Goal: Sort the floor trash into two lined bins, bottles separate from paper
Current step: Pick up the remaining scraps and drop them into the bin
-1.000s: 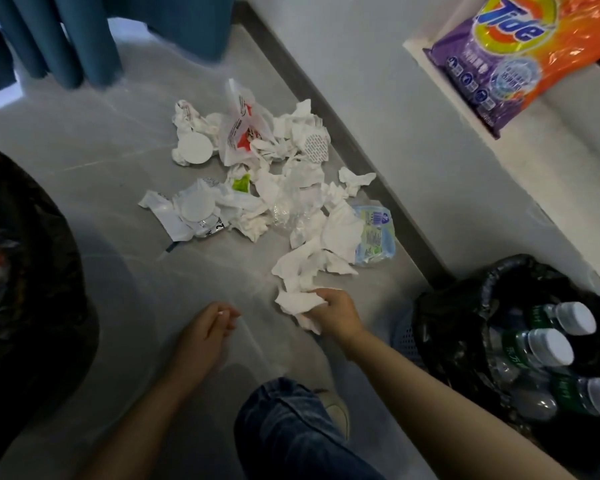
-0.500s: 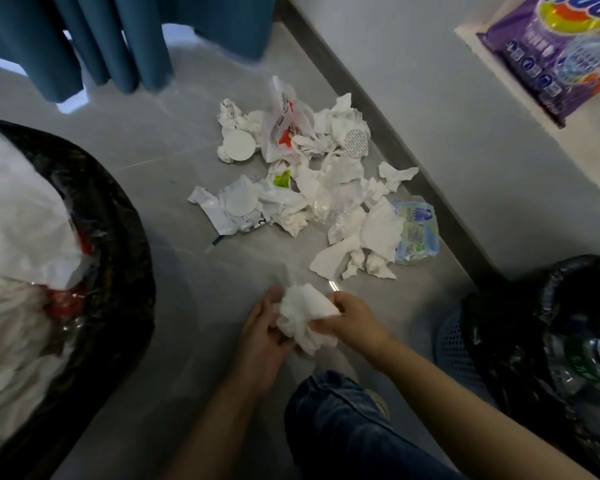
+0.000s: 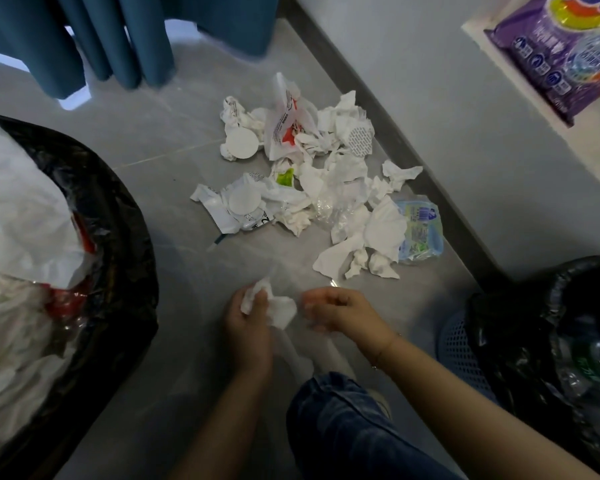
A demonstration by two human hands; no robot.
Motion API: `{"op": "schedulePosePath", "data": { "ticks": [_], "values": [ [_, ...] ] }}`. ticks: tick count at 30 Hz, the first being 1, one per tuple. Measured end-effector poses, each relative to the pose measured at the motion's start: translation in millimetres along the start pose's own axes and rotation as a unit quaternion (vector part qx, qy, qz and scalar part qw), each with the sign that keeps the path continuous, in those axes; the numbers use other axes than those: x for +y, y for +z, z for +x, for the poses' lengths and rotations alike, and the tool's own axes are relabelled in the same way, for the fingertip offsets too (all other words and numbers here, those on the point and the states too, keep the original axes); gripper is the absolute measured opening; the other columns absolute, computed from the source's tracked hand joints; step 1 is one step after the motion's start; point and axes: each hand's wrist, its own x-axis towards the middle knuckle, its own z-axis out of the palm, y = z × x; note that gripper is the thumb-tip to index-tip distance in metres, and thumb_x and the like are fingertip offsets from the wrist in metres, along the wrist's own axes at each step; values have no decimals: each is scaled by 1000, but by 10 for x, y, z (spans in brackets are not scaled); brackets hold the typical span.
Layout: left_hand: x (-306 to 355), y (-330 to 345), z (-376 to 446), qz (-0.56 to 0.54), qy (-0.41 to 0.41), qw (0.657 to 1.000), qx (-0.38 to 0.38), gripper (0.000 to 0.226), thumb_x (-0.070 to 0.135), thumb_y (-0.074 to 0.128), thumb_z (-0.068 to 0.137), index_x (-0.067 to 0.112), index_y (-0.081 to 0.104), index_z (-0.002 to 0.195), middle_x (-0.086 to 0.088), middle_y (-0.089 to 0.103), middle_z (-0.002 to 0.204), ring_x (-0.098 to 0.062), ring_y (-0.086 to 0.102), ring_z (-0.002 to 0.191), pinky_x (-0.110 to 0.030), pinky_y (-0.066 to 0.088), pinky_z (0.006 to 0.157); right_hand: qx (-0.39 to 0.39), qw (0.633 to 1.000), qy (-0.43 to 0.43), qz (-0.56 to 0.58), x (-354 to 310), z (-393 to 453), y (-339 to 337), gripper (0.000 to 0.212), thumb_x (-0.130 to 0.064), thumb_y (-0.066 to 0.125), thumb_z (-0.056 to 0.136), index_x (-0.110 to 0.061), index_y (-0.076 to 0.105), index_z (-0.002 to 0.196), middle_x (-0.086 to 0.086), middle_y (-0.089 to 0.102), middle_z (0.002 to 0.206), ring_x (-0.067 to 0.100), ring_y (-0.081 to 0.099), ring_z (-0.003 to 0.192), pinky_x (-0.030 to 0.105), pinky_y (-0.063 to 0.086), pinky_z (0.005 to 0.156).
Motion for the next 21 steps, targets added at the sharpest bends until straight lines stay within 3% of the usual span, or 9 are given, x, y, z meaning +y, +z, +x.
{"op": "schedulePosePath", "data": {
  "ticks": [2, 3, 5, 7, 10, 13, 17, 21],
  "values": [
    [-16, -110, 117, 139, 152, 979, 7, 26, 1, 57, 87, 24, 65, 97, -4, 55, 108, -24, 58, 100, -15, 43, 87, 101, 993, -19, -57, -30, 116, -146, 21, -7, 60, 88, -11, 65, 108, 5, 66, 95, 16, 63, 82, 28, 54, 74],
    [-40, -170, 162, 211, 218, 953, -9, 34, -9, 55, 84, 19, 67, 100, -4, 51, 112, -24, 54, 105, -14, 40, 92, 177, 979, -34, -96, -18, 205, -240, 24, -11, 62, 86, -14, 63, 110, 7, 63, 105, 20, 61, 91, 33, 55, 82],
    [-126, -277, 229, 331, 303, 891, -68, 41, -12, 52, 79, 13, 67, 109, -6, 50, 118, -26, 49, 110, -31, 44, 95, 310, 938, -34, -151, 9, 376, -404, 43, -21, 66, 82, -17, 53, 123, 10, 46, 128, 25, 51, 112, 43, 48, 97],
    [-200, -345, 246, 411, 334, 842, -99, 37, 11, 48, 81, 18, 66, 113, -6, 53, 119, -26, 48, 106, -43, 47, 88, 377, 912, 10, -161, 1, 497, -487, 66, -34, 71, 79, -18, 38, 133, 11, 27, 141, 28, 33, 128, 46, 39, 105],
    [-242, -338, 239, 477, 331, 809, -90, 39, 41, 48, 81, 25, 66, 112, -4, 55, 115, -26, 48, 102, -42, 44, 84, 378, 909, 52, -169, -31, 649, -462, 89, -49, 74, 72, -18, 24, 140, 12, 20, 144, 31, 24, 133, 47, 32, 106],
    [-290, -324, 255, 505, 360, 782, -58, 35, 43, 49, 80, 24, 68, 102, -6, 57, 106, -25, 45, 96, -41, 45, 78, 362, 895, 50, -257, -25, 782, -366, 90, -56, 72, 69, -17, 26, 137, 11, 27, 139, 30, 26, 130, 45, 32, 103],
    [-345, -372, 292, 468, 397, 786, -74, 31, 36, 51, 80, 26, 66, 105, -4, 57, 95, -24, 47, 85, -38, 44, 71, 333, 868, -13, -369, -3, 865, -374, 62, -53, 63, 80, -14, 42, 123, 11, 39, 129, 29, 35, 120, 39, 39, 94],
    [-349, -365, 288, 457, 400, 791, -72, 47, 26, 73, 78, 23, 62, 123, -3, 57, 89, -22, 50, 81, -35, 42, 70, 301, 877, -106, -358, 142, 804, -383, 28, -33, 59, 89, -8, 58, 101, 11, 54, 109, 27, 50, 100, 36, 44, 83]
  ]
}}
